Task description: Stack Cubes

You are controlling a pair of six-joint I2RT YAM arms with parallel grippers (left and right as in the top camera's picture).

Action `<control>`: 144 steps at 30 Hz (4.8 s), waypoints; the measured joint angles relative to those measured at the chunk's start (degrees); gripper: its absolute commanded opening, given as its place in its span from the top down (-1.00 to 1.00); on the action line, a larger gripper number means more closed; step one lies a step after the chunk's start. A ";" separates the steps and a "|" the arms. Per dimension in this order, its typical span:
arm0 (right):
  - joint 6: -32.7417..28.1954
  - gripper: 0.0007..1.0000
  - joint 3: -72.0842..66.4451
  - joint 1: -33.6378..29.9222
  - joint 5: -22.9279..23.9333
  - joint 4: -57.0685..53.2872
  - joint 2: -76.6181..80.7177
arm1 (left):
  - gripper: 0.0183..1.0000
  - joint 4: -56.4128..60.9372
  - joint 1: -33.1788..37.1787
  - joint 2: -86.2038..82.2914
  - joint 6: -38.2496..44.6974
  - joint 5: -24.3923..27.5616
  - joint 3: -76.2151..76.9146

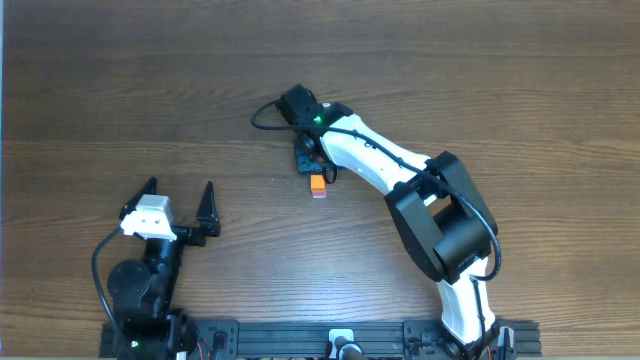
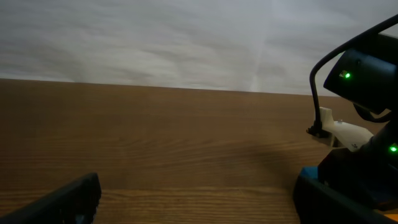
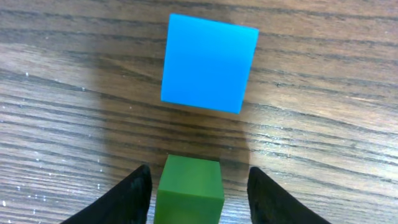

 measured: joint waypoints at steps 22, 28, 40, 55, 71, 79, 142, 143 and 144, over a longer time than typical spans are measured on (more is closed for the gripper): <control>0.24 0.25 0.00 0.02 -0.48 0.02 0.00 | -1.00 0.00 0.00 0.00 0.00 0.00 0.00; 1.57 0.24 0.00 0.02 -0.48 0.00 0.00 | -1.00 0.00 0.00 0.00 0.02 0.00 0.00; 4.09 0.32 0.02 0.02 -0.70 0.00 0.00 | -1.00 0.00 0.00 0.00 0.00 0.00 0.00; 4.70 0.50 0.17 0.02 -1.36 0.02 0.00 | -1.00 0.00 0.00 0.00 0.00 0.00 0.00; 4.72 0.56 4.37 0.02 -1.31 -6.25 0.09 | -1.00 0.00 0.00 0.00 0.02 0.00 0.00; 4.70 0.57 8.20 0.02 -1.27 -8.00 0.09 | -1.00 0.00 0.00 0.00 0.00 0.00 0.00; 10.99 0.94 12.04 6.34 -2.54 -27.06 -8.55 | -1.00 0.00 0.00 0.00 0.02 0.00 0.00; 11.02 0.94 12.04 6.27 -2.67 -26.95 -8.17 | -1.00 0.00 0.00 0.00 0.00 0.00 0.00; 11.08 0.95 12.00 6.23 -2.73 -26.80 -7.96 | -1.00 0.00 0.00 0.00 0.02 0.00 0.00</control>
